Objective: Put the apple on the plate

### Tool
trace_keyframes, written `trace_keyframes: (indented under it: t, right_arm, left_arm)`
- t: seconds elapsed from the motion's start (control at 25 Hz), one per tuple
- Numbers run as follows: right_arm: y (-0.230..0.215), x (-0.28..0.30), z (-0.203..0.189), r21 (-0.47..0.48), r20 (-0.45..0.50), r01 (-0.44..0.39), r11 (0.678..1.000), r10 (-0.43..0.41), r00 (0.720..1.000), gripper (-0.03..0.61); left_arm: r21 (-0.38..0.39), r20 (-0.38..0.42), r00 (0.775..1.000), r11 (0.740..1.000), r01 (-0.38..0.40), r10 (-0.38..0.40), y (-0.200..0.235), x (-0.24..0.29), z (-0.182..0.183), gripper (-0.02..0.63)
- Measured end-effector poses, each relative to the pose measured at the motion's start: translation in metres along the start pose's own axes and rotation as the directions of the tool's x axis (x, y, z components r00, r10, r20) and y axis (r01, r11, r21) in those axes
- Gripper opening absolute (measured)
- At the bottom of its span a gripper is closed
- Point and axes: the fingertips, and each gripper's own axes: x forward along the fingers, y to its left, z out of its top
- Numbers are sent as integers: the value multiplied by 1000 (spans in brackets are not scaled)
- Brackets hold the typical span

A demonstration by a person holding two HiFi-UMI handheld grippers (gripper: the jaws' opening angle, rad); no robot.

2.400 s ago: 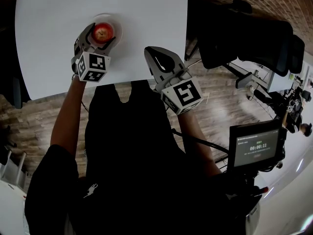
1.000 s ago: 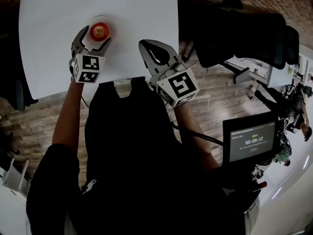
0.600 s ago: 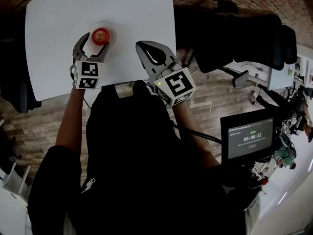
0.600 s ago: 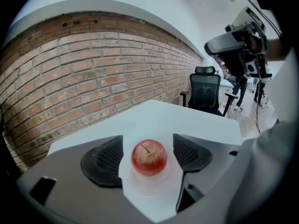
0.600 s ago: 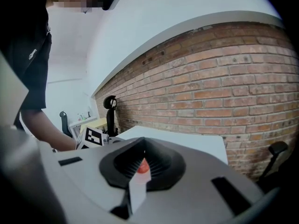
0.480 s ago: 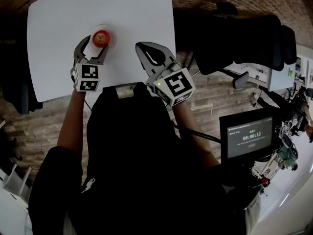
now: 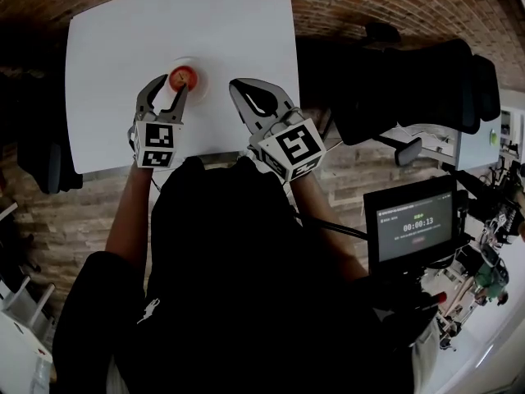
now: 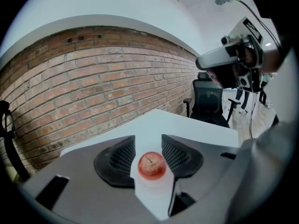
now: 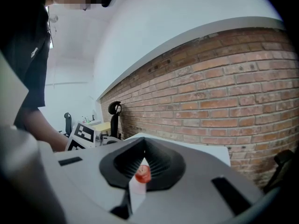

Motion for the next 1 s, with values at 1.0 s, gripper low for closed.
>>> trace_keyframes:
  t: [1.0]
  right_arm:
    - [18,2,11,-49,40,-85,995,87,995,3]
  left_arm:
    - [-136,121,986,986,-97,113,8,-94,33,8]
